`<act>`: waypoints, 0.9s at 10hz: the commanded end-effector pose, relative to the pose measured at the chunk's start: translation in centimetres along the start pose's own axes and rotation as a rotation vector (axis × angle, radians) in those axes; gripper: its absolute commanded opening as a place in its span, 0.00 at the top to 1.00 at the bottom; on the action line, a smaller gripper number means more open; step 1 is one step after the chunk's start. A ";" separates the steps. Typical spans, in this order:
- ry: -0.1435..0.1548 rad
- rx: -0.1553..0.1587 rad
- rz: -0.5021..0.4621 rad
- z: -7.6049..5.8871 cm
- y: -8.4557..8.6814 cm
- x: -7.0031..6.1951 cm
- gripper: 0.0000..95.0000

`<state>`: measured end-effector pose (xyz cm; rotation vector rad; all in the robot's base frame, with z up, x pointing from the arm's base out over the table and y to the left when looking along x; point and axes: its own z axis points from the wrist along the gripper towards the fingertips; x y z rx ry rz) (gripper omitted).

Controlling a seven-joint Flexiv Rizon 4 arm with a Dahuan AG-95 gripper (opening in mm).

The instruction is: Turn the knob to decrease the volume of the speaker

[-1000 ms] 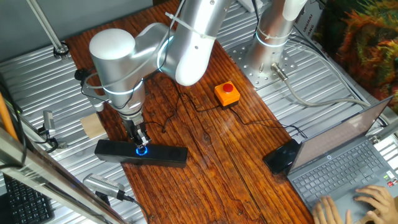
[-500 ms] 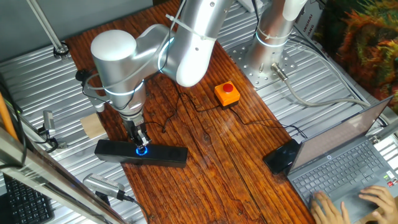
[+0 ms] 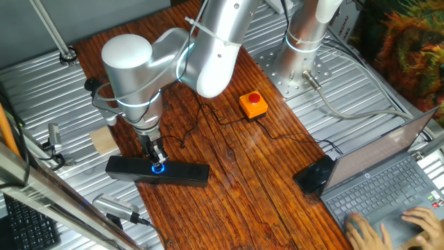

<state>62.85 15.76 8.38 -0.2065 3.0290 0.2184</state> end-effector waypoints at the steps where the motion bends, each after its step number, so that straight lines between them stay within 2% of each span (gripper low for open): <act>1: 0.000 0.000 0.000 0.0 0.0 0.0 1.00; 5: -0.015 0.001 -0.004 0.2 0.0 0.0 1.00; 9: -0.014 0.002 -0.001 0.1 0.0 -0.1 1.00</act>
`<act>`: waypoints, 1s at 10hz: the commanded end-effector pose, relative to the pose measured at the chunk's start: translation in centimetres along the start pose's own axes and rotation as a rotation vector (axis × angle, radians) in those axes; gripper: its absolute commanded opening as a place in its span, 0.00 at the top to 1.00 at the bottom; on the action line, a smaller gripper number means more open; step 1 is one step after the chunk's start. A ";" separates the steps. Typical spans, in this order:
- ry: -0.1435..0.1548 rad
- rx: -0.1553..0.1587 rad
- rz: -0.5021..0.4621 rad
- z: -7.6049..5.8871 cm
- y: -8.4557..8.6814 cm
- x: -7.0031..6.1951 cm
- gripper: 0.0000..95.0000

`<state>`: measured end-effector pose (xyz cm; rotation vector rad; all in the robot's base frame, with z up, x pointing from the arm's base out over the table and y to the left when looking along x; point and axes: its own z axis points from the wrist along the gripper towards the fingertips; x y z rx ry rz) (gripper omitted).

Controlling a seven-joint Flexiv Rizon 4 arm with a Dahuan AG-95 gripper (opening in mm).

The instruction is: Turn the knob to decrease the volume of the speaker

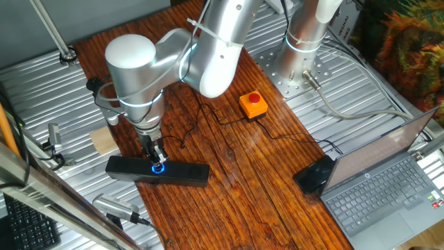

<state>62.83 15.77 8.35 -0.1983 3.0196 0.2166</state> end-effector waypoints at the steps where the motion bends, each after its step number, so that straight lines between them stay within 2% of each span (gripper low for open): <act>1: -0.006 0.003 -0.008 0.1 0.0 -0.1 0.80; 8: -0.012 0.007 -0.012 0.1 0.0 -0.1 0.80; 9: -0.014 0.008 -0.016 0.1 0.0 -0.1 0.60; 10: -0.016 0.007 -0.017 0.1 0.0 -0.1 0.60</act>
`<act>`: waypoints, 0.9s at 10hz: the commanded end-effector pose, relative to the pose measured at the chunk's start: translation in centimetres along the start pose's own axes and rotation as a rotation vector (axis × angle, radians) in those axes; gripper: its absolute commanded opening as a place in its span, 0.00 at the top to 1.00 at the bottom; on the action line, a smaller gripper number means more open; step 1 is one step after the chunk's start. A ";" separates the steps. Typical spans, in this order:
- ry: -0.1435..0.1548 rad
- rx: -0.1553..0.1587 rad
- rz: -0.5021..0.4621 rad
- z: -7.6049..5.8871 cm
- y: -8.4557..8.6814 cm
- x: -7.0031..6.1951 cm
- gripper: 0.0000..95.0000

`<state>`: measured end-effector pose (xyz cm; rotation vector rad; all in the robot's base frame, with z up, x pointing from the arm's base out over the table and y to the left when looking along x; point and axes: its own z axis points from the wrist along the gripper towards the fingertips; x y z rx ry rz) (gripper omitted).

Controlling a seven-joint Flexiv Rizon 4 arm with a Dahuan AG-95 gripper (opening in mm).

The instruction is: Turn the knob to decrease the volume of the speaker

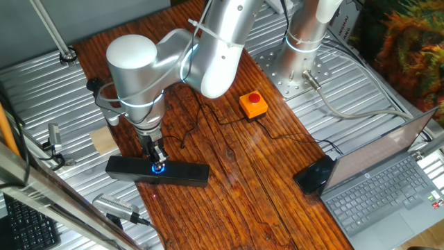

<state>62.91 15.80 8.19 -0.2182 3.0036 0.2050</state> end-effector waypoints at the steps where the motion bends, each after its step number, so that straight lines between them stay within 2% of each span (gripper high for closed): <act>1: -0.004 0.001 -0.005 -0.1 0.0 0.0 0.60; 7: -0.010 -0.003 -0.003 0.0 0.1 0.0 0.60; 8: -0.011 -0.003 -0.004 0.1 0.0 0.0 0.80; 9: -0.011 -0.003 -0.004 0.1 0.1 0.0 0.80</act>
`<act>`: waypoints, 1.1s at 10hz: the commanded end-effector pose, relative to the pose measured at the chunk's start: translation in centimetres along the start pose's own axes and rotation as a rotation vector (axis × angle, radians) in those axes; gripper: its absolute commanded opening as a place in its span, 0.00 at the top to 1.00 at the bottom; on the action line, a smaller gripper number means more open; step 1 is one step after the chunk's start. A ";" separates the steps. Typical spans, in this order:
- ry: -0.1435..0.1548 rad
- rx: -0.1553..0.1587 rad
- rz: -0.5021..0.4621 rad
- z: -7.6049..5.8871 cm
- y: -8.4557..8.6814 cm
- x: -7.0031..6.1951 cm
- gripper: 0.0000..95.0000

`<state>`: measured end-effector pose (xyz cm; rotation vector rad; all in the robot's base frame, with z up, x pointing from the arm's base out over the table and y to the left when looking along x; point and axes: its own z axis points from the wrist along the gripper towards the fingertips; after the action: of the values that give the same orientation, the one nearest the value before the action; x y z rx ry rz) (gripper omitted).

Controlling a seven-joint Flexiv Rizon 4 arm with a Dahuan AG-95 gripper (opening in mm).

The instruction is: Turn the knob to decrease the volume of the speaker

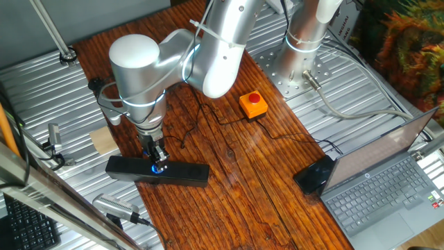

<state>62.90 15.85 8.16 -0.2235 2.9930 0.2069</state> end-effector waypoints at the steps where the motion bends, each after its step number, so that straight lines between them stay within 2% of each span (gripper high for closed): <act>1: -0.001 -0.003 0.004 0.0 0.0 0.0 0.80; 2: -0.001 -0.002 0.004 0.0 0.0 0.0 0.80; 3: -0.001 -0.002 0.005 0.0 0.0 0.0 0.60; 11: -0.006 -0.004 0.149 0.0 0.0 0.0 0.60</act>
<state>62.90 15.90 8.10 0.0068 3.0044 0.2295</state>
